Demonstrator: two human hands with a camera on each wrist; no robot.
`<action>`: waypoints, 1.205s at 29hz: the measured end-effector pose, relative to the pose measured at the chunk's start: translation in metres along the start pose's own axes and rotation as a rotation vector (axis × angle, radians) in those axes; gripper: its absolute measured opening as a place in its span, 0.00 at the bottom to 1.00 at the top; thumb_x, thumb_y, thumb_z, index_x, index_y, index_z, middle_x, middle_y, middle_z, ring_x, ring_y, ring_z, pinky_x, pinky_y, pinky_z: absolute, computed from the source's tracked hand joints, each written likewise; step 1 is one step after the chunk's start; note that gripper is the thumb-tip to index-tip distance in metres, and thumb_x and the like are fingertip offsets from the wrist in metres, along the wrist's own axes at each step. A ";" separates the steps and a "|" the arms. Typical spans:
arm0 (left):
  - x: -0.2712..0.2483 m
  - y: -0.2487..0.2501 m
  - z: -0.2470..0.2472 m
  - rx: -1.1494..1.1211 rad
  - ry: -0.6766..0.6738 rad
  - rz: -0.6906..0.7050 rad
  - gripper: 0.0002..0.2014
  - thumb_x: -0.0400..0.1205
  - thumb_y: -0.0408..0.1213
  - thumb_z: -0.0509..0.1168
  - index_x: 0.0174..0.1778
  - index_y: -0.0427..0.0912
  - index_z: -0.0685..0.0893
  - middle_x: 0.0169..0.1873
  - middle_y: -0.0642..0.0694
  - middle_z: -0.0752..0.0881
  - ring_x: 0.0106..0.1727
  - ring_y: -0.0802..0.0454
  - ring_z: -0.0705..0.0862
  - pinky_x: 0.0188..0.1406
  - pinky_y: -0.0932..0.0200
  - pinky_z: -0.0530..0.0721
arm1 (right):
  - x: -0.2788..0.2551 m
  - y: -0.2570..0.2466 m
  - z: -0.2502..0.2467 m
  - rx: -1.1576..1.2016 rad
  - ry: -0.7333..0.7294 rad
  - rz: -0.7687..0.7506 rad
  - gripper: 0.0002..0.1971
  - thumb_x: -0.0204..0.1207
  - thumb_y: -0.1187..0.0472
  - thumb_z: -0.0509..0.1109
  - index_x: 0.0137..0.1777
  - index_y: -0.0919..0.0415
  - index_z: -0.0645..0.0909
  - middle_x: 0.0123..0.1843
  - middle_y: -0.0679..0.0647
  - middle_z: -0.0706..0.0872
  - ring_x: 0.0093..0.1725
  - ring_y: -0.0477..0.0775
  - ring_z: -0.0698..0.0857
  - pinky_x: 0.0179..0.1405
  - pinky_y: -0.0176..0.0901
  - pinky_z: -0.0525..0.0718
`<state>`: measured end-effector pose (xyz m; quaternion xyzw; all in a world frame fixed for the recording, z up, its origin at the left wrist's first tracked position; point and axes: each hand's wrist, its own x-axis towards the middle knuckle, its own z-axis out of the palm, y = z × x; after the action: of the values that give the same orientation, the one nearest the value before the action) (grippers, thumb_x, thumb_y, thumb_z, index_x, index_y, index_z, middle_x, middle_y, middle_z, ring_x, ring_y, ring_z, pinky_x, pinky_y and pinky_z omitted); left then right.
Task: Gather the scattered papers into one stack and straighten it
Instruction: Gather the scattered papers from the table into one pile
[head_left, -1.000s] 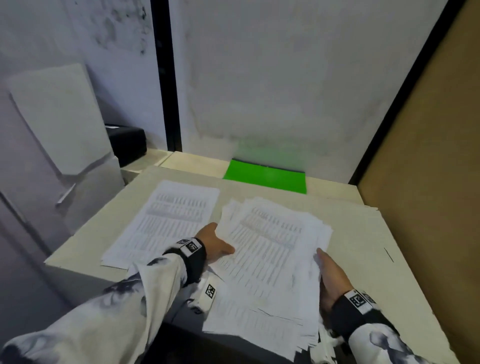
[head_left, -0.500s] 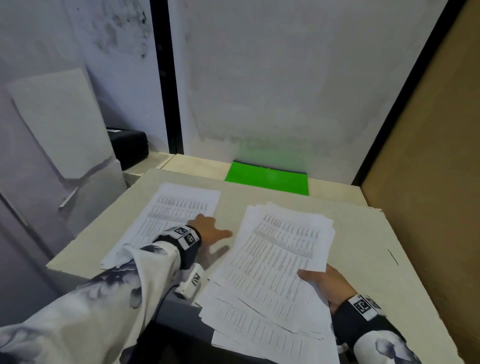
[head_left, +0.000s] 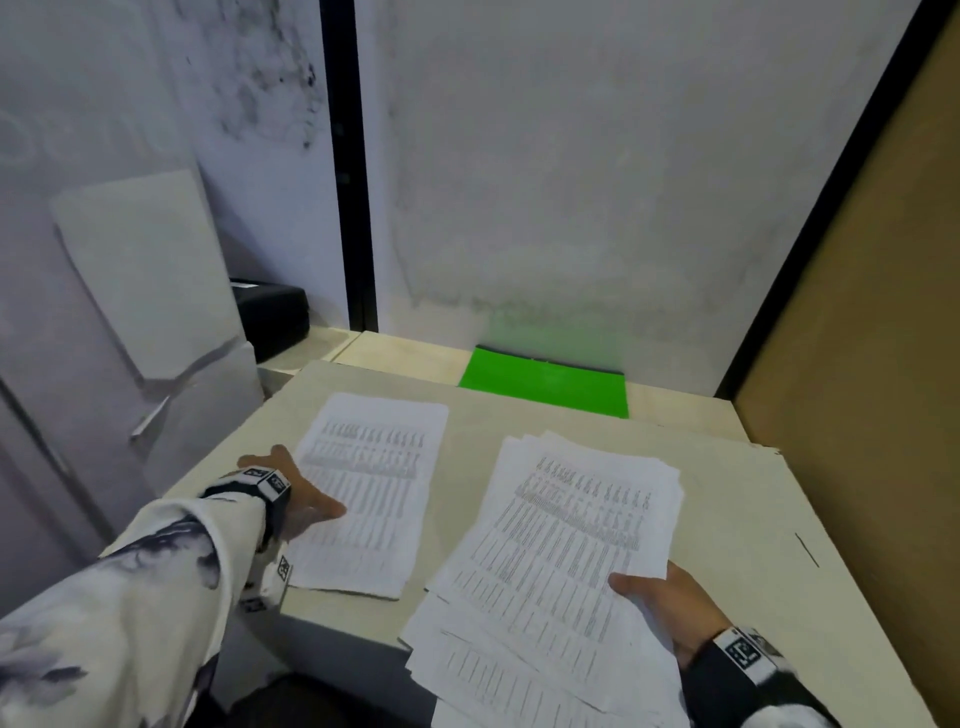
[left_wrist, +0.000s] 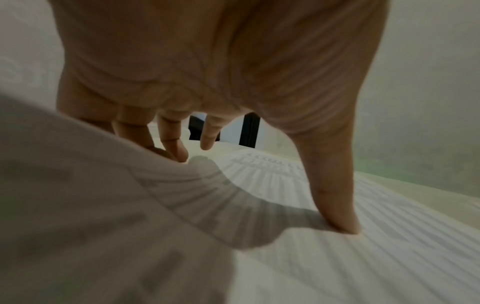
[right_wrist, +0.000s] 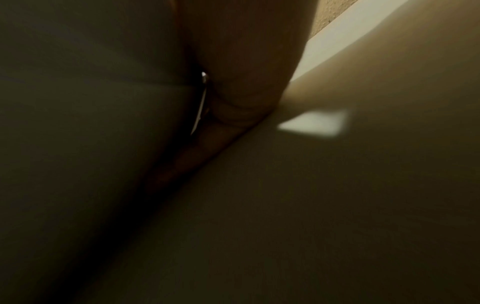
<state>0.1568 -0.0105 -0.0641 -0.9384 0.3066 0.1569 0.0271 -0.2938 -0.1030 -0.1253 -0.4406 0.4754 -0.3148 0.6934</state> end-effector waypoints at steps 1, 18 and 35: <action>-0.003 0.000 -0.002 -0.026 -0.008 0.007 0.59 0.44 0.73 0.75 0.70 0.43 0.74 0.60 0.38 0.84 0.52 0.39 0.86 0.50 0.48 0.89 | -0.001 0.000 -0.002 0.023 -0.009 -0.003 0.40 0.63 0.65 0.88 0.76 0.66 0.78 0.65 0.58 0.90 0.67 0.66 0.86 0.77 0.67 0.75; -0.023 0.008 -0.083 -0.664 -0.012 0.402 0.14 0.80 0.34 0.73 0.62 0.38 0.86 0.44 0.44 0.89 0.36 0.55 0.89 0.28 0.66 0.82 | 0.009 0.007 -0.002 0.059 -0.062 -0.038 0.50 0.42 0.58 0.93 0.72 0.60 0.82 0.67 0.57 0.90 0.65 0.60 0.88 0.72 0.61 0.77; -0.126 0.129 0.047 -0.518 -0.413 0.649 0.14 0.78 0.38 0.71 0.57 0.37 0.86 0.45 0.43 0.88 0.41 0.44 0.86 0.38 0.57 0.83 | -0.008 -0.009 0.007 0.140 0.181 0.195 0.27 0.74 0.39 0.72 0.67 0.56 0.83 0.61 0.59 0.90 0.56 0.66 0.89 0.59 0.58 0.85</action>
<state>-0.0281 -0.0368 -0.0631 -0.7187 0.5235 0.4125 -0.1982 -0.2901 -0.0983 -0.1127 -0.3126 0.5535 -0.3169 0.7039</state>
